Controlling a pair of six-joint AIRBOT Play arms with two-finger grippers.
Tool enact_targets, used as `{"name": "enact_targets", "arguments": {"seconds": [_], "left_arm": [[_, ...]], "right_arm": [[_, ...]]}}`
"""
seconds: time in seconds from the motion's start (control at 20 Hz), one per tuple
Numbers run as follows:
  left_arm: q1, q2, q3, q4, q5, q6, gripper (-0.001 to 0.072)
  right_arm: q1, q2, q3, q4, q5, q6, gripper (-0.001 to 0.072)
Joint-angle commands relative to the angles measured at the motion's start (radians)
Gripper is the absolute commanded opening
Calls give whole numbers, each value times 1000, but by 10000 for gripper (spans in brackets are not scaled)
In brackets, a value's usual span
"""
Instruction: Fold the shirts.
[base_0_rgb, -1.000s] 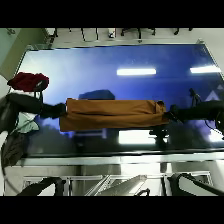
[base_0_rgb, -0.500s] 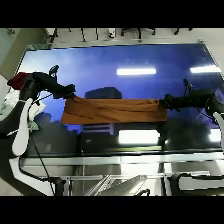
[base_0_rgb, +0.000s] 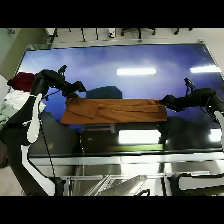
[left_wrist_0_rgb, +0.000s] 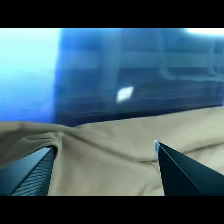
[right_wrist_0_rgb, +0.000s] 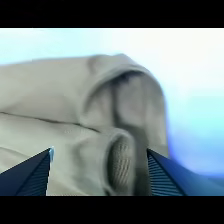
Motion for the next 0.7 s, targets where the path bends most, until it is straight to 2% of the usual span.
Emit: {"name": "enact_targets", "arguments": {"seconds": [0.0, 0.15, 0.35, 0.4, 0.45, 0.5, 0.55, 0.6, 0.65], "left_arm": [[12, -12, 116, -24, 127, -1, 713], [16, -8, 202, -23, 217, -24, 712], [13, 62, 133, -24, 168, -32, 712], [10, 79, 116, -26, 157, -32, 711], [8, 89, 113, -26, 154, -32, 708], [1, 93, 120, -26, 155, -32, 528], [-7, 96, 129, -26, 155, -32, 265], [-19, 96, 143, -26, 155, -32, 39], [-36, 96, 153, -26, 154, -32, 21]], "right_arm": [[-2, -46, 5, -64, -15, 4, 657], [-2, -97, 5, -64, -15, 3, 657], [4, -146, 5, 11, -39, -29, 643], [9, -161, 5, 53, -59, -61, 506], [15, -175, 5, 88, -77, -98, 265], [23, -187, 5, 106, -80, -108, 180], [30, -192, 5, 110, -79, -111, 25], [35, -192, 6, 111, -79, -118, 19], [35, -191, 15, 113, -85, -119, 19]]}}
